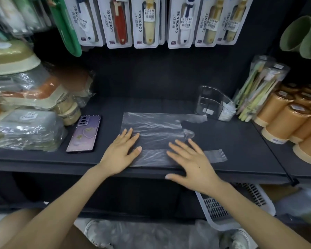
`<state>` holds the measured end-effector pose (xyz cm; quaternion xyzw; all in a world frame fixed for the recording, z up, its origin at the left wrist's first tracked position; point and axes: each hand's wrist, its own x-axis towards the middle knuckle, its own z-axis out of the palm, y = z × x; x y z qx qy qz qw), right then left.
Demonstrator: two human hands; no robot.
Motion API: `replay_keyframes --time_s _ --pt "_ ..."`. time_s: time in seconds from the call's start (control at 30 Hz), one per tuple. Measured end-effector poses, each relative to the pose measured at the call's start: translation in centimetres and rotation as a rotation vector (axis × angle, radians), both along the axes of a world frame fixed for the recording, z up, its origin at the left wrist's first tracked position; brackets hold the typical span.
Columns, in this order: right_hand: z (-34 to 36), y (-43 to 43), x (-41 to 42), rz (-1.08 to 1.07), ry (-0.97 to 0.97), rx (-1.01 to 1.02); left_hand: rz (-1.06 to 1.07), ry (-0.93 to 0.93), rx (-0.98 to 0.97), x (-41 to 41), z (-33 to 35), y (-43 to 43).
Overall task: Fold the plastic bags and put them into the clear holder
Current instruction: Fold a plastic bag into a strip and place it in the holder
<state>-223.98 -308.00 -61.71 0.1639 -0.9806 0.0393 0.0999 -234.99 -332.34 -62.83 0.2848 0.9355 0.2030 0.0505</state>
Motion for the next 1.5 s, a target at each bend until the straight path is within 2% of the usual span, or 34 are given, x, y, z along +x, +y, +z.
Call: replay_keyframes --time_s 0.1,0.23,0.3,0.37,0.43,0.53,0.63,0.73,0.93,1.13,1.23,1.3,1.37,1.5 --pt "-1.2 -1.3 0.9 0.061 0.100 0.016 0.064 -0.034 0.311 1.0 0.3 -0.8" --pt "-1.5 -2.1 2.5 0.104 0.298 -0.121 0.021 -0.112 0.436 3.3 0.4 -2.2" --pt "-0.8 -2.2 3.5 0.078 0.297 -0.211 0.013 -0.165 0.523 4.3 0.7 -2.8" --pt "0.9 -2.4 4.3 0.005 0.214 -0.319 0.030 -0.293 0.684 4.9 1.2 -3.2" --pt "2.9 -2.3 4.5 -0.099 0.052 -0.439 0.044 -0.383 0.791 5.2 1.7 -3.5" --pt "5.6 -1.2 3.1 -0.200 -0.249 -0.632 0.085 -0.424 0.826 5.4 2.7 -3.4" --pt "7.3 -0.6 -0.1 -0.217 -0.328 -0.628 0.212 -0.438 0.862 5.2 3.6 -2.7" --pt "8.1 -0.4 -3.7 -0.246 -0.403 -0.635 0.337 -0.358 0.798 4.2 3.7 -1.9" --pt "7.0 0.0 -10.5 -0.302 -0.513 -0.519 0.446 -0.087 0.438 1.3 2.2 -0.9" --pt "4.8 -0.3 -13.1 -0.310 -0.524 -0.442 0.516 0.126 0.259 -0.1 1.0 -0.1" --pt "4.1 -0.2 -13.3 -0.311 -0.512 -0.381 0.463 0.418 0.154 -0.5 0.4 -0.3" --pt "4.1 -0.2 -13.5 -0.301 -0.510 -0.346 0.404 0.539 0.089 -0.9 0.3 -0.1" --pt "4.3 -0.1 -13.7 -0.293 -0.522 -0.326 0.276 0.540 0.074 -1.3 0.5 0.3" --pt "4.7 0.0 -14.0 -0.289 -0.538 -0.319 0.082 0.409 0.046 -2.1 0.1 1.2"
